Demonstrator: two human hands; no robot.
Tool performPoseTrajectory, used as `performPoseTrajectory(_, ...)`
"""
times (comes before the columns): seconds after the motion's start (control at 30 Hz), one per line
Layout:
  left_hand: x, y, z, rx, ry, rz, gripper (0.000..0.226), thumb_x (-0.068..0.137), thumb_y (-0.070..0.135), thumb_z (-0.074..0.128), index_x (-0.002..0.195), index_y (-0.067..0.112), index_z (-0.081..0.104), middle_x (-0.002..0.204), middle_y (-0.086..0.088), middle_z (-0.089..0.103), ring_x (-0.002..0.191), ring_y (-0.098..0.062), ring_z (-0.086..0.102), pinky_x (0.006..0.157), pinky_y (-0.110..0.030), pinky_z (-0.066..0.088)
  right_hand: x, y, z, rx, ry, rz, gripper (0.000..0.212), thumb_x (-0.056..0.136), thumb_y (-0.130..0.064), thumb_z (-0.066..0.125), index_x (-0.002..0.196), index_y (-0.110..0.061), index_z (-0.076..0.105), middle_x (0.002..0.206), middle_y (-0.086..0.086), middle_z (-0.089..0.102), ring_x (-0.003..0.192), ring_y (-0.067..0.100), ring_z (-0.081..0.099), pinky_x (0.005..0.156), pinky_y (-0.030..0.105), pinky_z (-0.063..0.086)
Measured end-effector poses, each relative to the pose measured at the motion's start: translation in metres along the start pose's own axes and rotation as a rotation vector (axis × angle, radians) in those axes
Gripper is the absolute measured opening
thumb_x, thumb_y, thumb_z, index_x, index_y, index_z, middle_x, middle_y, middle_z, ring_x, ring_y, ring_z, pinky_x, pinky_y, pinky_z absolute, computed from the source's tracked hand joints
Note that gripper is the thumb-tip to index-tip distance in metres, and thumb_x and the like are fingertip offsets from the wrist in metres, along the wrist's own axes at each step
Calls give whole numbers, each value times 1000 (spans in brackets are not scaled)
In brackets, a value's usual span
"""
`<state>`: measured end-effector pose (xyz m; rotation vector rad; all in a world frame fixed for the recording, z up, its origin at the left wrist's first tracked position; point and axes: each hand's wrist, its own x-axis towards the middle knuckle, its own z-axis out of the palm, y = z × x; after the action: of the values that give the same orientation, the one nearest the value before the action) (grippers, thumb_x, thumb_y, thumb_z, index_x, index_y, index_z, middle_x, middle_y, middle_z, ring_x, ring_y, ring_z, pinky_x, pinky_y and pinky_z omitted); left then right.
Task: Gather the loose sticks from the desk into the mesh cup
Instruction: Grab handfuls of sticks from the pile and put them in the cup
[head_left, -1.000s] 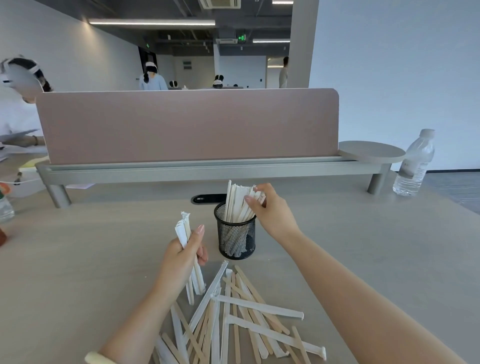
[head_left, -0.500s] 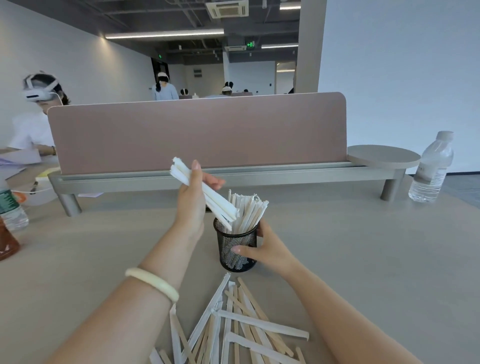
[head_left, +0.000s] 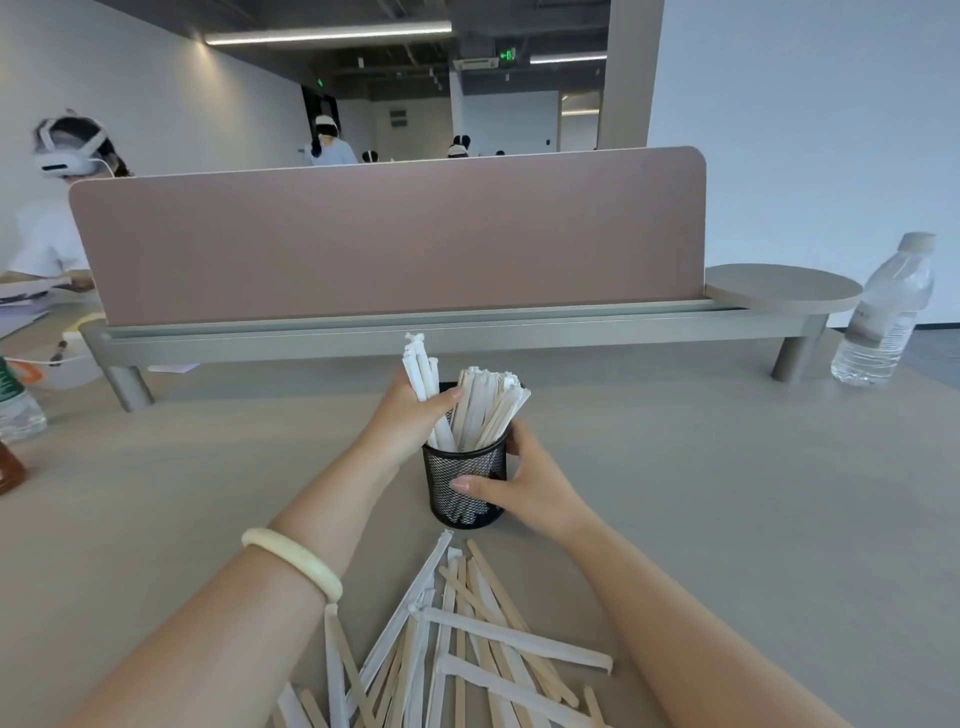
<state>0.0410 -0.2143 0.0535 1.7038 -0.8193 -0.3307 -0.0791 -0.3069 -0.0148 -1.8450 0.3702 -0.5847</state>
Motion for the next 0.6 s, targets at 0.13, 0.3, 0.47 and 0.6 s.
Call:
performPoseTrajectory(0.13, -2, 13, -8, -96, 191, 104, 87, 81, 20, 68, 145, 31, 11, 140, 10, 33, 123, -7, 37, 102, -26, 31, -2, -3, -1, -9, -2, 7, 69, 68, -23, 82, 123, -34, 42, 111, -28, 55, 106, -17, 47, 88, 11, 39)
performPoseTrajectory(0.3, 11, 14, -8, 195, 113, 236, 50, 95, 25, 44, 142, 16, 31, 151, -1, 33, 138, -12, 30, 111, -24, 21, -2, -4, -1, -27, 10, 17, 72, 67, -24, 83, 127, -30, 44, 115, -20, 58, 112, -2, 50, 94, 19, 38)
performPoseTrajectory(0.47, 3, -4, -4, 462, 48, 291, 36, 97, 20, 39, 127, 8, 54, 139, -7, 51, 130, -15, 43, 98, -11, 22, -3, -8, -2, -60, 0, 15, 72, 68, -25, 82, 126, -33, 41, 108, -28, 53, 112, 0, 49, 94, 19, 36)
performPoseTrajectory(0.6, -5, 2, -10, 467, 34, 293, 44, 97, 28, 37, 140, 19, 36, 149, 3, 36, 136, -11, 34, 100, -13, 20, -4, -9, -2, -67, -5, 23, 75, 68, -25, 82, 131, -28, 41, 107, -29, 52, 113, 0, 48, 95, 19, 36)
